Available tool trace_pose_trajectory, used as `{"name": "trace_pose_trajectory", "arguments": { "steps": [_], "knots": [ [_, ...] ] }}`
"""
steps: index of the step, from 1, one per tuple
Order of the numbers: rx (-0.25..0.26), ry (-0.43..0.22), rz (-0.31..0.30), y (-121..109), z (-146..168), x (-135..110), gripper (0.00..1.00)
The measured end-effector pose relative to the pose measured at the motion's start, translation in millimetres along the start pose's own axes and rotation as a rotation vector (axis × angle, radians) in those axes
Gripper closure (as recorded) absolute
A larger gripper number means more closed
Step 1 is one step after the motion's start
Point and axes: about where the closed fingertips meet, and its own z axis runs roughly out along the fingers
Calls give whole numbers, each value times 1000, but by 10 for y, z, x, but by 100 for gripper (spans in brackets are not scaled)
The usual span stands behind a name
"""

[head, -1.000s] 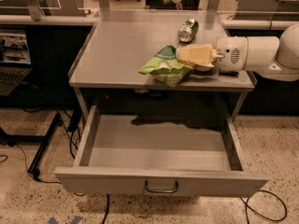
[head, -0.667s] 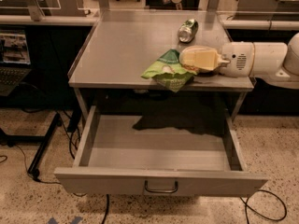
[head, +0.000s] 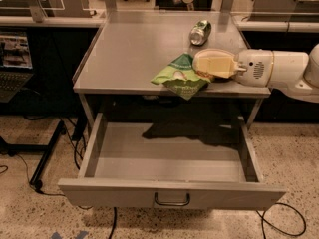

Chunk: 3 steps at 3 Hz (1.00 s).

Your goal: Place green rice chip bag into top drawer

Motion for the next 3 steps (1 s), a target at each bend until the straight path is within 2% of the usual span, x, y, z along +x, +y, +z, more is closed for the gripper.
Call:
{"name": "trace_pose_trajectory", "arguments": {
  "steps": [1, 2, 3],
  "knots": [
    [-61, 47, -13, 131, 182, 7, 100],
    [-138, 42, -2, 394, 274, 215, 100],
    [-173, 7, 7, 719, 235, 459, 100]
  ]
}}
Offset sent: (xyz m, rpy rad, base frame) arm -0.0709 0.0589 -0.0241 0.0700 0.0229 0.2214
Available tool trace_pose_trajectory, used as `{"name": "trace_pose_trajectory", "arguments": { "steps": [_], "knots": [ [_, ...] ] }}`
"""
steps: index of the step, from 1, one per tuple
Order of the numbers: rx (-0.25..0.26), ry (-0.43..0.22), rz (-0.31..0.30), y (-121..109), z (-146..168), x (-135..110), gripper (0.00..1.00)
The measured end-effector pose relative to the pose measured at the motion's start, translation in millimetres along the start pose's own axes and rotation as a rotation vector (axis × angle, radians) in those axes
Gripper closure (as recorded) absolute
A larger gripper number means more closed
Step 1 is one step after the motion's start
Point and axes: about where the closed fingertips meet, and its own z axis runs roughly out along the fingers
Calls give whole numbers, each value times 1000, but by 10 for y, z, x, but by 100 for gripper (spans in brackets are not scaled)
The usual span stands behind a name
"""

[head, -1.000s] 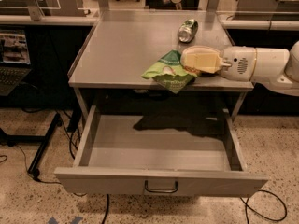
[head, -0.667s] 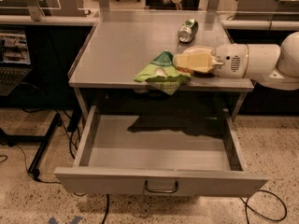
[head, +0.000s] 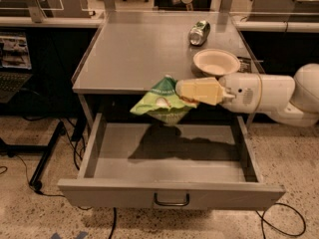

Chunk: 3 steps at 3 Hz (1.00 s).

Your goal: Place green rice chip bag into top drawer

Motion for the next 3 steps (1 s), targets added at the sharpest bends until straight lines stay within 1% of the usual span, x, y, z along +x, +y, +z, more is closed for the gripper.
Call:
{"name": "trace_pose_trajectory", "arguments": {
  "steps": [1, 2, 3],
  "knots": [
    [30, -44, 9, 184, -55, 286, 100],
    [102, -81, 12, 191, -116, 544, 100],
    [220, -71, -1, -115, -103, 735, 100]
  ]
}}
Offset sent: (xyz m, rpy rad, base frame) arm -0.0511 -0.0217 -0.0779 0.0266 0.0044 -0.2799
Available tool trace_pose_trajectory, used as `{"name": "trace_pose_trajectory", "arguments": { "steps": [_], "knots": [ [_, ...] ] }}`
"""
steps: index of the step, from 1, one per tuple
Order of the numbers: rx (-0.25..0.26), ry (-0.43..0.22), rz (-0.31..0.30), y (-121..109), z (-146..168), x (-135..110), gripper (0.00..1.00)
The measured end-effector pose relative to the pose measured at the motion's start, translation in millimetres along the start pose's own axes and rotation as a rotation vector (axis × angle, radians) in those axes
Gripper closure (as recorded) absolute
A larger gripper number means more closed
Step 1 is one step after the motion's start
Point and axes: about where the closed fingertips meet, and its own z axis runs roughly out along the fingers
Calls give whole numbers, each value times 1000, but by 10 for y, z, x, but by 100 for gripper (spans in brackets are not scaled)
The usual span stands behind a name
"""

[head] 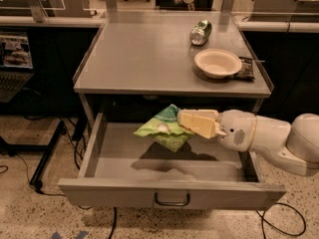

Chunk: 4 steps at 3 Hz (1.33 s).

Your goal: Place green rice chip bag into top drawer

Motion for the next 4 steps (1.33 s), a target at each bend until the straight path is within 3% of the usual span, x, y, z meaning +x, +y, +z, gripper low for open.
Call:
{"name": "trace_pose_trajectory", "arguments": {
  "steps": [2, 3, 4],
  "knots": [
    [155, 66, 40, -897, 331, 420, 100],
    [206, 113, 70, -1201, 423, 622, 100],
    [208, 117, 72, -1217, 434, 638, 81]
  ]
}}
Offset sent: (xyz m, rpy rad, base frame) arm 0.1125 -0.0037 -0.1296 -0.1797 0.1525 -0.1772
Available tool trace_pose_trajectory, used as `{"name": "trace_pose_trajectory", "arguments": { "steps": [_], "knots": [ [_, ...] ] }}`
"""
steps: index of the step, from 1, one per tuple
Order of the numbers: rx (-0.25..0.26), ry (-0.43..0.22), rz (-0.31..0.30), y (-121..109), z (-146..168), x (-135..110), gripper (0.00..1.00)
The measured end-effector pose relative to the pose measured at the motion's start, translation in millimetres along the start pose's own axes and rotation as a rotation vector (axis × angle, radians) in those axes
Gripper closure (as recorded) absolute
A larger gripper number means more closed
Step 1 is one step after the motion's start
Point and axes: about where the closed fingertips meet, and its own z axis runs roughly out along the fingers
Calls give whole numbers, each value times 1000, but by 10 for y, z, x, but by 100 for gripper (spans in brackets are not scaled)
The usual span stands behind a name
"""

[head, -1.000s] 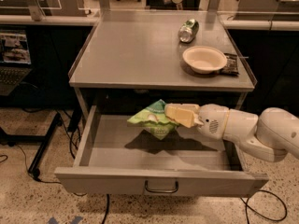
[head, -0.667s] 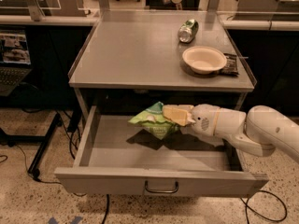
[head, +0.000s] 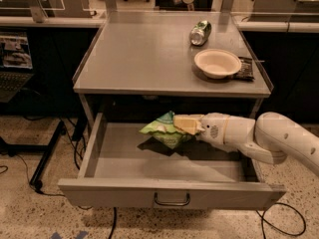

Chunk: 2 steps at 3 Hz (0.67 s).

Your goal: Place green rice chip bag into top drawer

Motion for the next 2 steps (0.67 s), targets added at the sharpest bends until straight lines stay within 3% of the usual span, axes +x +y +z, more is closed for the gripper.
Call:
{"name": "trace_pose_trajectory", "arguments": {
  "steps": [1, 2],
  "knots": [
    [0, 0, 0, 0, 0, 0, 58],
    [0, 0, 0, 1, 1, 0, 27]
  ]
}}
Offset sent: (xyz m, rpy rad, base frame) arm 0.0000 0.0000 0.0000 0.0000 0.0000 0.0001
